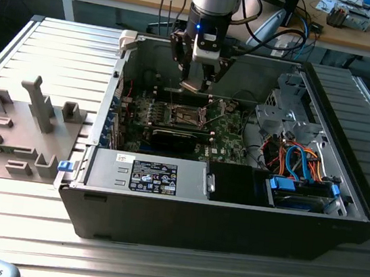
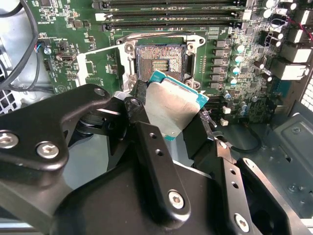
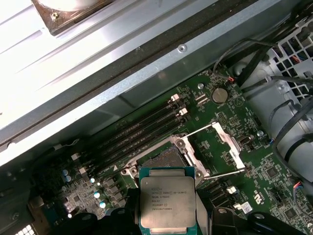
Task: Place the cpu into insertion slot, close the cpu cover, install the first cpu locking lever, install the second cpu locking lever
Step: 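Place the cpu into insertion slot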
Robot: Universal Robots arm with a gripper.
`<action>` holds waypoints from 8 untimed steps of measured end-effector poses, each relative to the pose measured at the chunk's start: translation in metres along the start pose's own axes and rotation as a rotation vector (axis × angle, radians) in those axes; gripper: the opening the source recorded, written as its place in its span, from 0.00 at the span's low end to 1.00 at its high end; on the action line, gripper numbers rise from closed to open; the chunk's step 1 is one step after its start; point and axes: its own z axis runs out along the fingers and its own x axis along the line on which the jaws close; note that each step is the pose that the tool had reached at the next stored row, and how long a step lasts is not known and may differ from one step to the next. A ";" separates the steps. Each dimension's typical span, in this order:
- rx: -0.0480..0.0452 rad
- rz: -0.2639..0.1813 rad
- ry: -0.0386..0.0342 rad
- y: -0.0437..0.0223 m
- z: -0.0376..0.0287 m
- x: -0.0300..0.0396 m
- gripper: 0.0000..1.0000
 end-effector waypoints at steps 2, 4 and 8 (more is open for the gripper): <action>0.0000 0.002 -0.0001 0.0000 0.0000 0.0000 0.54; -0.0001 0.004 -0.0001 0.0000 0.0000 0.0000 0.54; -0.0002 0.008 -0.0003 0.0000 0.0000 0.0000 0.54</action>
